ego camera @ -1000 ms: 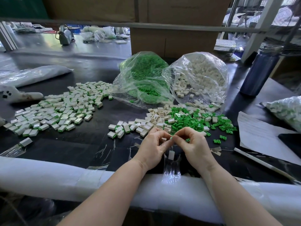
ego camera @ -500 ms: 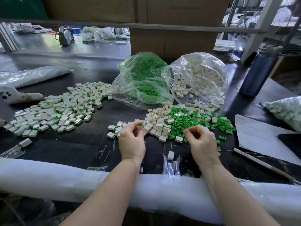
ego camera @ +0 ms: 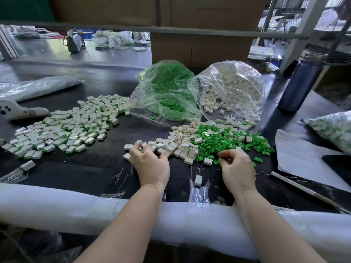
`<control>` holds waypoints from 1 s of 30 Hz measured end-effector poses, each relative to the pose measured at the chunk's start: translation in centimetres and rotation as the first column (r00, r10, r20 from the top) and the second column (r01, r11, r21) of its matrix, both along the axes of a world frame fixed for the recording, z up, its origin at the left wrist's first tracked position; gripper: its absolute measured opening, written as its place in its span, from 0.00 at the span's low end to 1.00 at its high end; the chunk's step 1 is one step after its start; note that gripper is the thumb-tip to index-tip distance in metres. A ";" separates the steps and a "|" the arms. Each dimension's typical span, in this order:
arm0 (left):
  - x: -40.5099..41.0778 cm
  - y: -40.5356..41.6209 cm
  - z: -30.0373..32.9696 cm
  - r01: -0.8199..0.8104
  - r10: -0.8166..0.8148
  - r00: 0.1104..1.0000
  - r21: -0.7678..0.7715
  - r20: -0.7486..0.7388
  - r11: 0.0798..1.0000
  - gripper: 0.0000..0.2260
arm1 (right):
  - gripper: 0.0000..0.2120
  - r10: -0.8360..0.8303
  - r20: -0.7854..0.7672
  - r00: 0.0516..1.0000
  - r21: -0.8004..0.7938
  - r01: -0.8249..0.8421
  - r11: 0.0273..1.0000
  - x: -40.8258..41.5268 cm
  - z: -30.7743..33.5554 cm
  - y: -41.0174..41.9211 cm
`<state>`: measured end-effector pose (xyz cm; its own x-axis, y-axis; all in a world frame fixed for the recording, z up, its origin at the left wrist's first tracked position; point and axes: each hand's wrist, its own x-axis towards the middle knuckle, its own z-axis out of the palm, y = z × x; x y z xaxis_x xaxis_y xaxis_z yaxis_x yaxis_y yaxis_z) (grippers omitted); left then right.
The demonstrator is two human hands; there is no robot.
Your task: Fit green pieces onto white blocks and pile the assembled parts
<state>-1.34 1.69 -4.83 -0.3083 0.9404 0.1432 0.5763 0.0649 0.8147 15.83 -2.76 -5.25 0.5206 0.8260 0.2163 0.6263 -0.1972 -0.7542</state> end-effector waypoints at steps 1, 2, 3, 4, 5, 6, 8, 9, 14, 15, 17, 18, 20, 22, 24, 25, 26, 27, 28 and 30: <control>0.1 -0.1 0.0 0.010 -0.010 0.999 0.010 -0.032 1.000 0.18 | 0.07 -0.004 0.023 1.000 -0.025 0.004 1.000 0.0 -0.1 0.0; 0.1 -0.2 0.0 0.020 -0.017 0.997 0.033 -0.072 0.999 0.17 | 0.08 -0.007 0.044 0.999 -0.047 0.009 0.999 -0.1 -0.1 0.0; 0.3 -0.4 0.0 0.036 -0.027 0.993 0.071 -0.118 0.997 0.15 | 0.09 -0.007 0.063 0.998 -0.067 0.011 0.998 -0.1 0.0 0.0; 0.4 -0.6 -0.1 0.067 -0.047 0.985 0.118 -0.167 0.991 0.13 | 0.10 0.001 0.082 0.997 -0.084 0.006 0.996 -0.1 0.0 0.0; 0.6 -0.8 -0.1 0.119 -0.082 0.973 0.162 -0.214 0.980 0.11 | 0.11 0.016 0.103 0.995 -0.101 -0.005 0.995 -0.2 0.0 0.0; 0.8 -0.9 -0.1 0.190 -0.137 0.956 0.191 -0.259 0.963 0.09 | 0.11 0.034 0.124 0.992 -0.117 -0.019 0.993 -0.2 0.0 0.0; 1.2 -1.1 -0.3 0.357 -0.283 0.898 0.183 -0.336 0.916 0.10 | 0.12 0.056 0.155 0.986 -0.137 -0.034 0.990 -0.2 0.1 0.0; 1.3 -1.1 -0.5 0.432 -0.352 0.858 0.155 -0.375 0.889 0.11 | 0.12 0.058 0.163 0.985 -0.143 -0.034 0.989 -0.2 0.1 -0.1; 1.6 -0.9 -1.1 0.546 -0.456 0.733 0.037 -0.505 0.837 0.14 | 0.09 0.047 0.171 0.984 -0.155 -0.020 0.988 -0.3 0.1 -0.1; 1.6 -0.9 -1.2 0.541 -0.449 0.737 0.044 -0.504 0.840 0.13 | 0.07 0.039 0.173 0.984 -0.152 -0.012 0.988 -0.3 0.1 -0.1; 1.6 -0.9 -1.1 0.532 -0.443 0.755 0.058 -0.484 0.845 0.11 | 0.04 0.028 0.183 0.983 -0.150 0.000 0.989 -0.4 0.1 -0.1; 1.7 -1.0 -1.0 0.530 -0.444 0.759 0.058 -0.476 0.846 0.11 | 0.04 0.027 0.187 0.982 -0.150 0.002 0.989 -0.4 0.1 0.0; 1.7 -1.0 -1.0 0.534 -0.455 0.760 0.046 -0.465 0.845 0.10 | 0.04 0.026 0.185 0.982 -0.147 0.001 0.989 -0.4 0.1 0.0; 1.6 -1.0 -1.0 0.542 -0.469 0.754 0.031 -0.460 0.840 0.09 | 0.07 0.030 0.179 0.983 -0.142 -0.005 0.990 -0.4 0.1 -0.1; 1.6 -1.0 -1.0 0.549 -0.482 0.753 0.024 -0.448 0.835 0.09 | 0.10 0.039 0.187 0.981 -0.151 -0.010 0.988 -0.4 0.1 -0.1; 1.6 -1.0 -1.0 0.553 -0.488 0.753 0.022 -0.440 0.833 0.09 | 0.10 0.042 0.193 0.980 -0.160 -0.011 0.987 -0.4 0.1 -0.1; 1.6 -1.0 -0.9 0.557 -0.496 0.753 0.017 -0.433 0.830 0.09 | 0.10 0.044 0.197 0.979 -0.168 -0.011 0.986 -0.3 0.1 -0.1; 1.6 -1.0 -0.9 0.564 -0.507 0.750 0.010 -0.426 0.826 0.09 | 0.09 0.044 0.200 0.979 -0.171 -0.010 0.985 -0.3 0.1 -0.1; 1.6 -1.0 -0.8 0.574 -0.521 0.745 0.004 -0.418 0.819 0.08 | 0.08 0.043 0.204 0.978 -0.171 -0.008 0.985 -0.3 0.1 -0.1; 1.7 -1.2 -0.6 0.601 -0.554 0.740 0.005 -0.382 0.799 0.07 | 0.06 0.037 0.219 0.975 -0.160 -0.001 0.987 -0.4 0.1 -0.1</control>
<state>0.35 0.51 -5.44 0.3804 0.8890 0.2550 0.7118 -0.4574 0.5330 15.44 -2.89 -5.12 0.4585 0.8681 0.1901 0.7784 -0.2891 -0.5573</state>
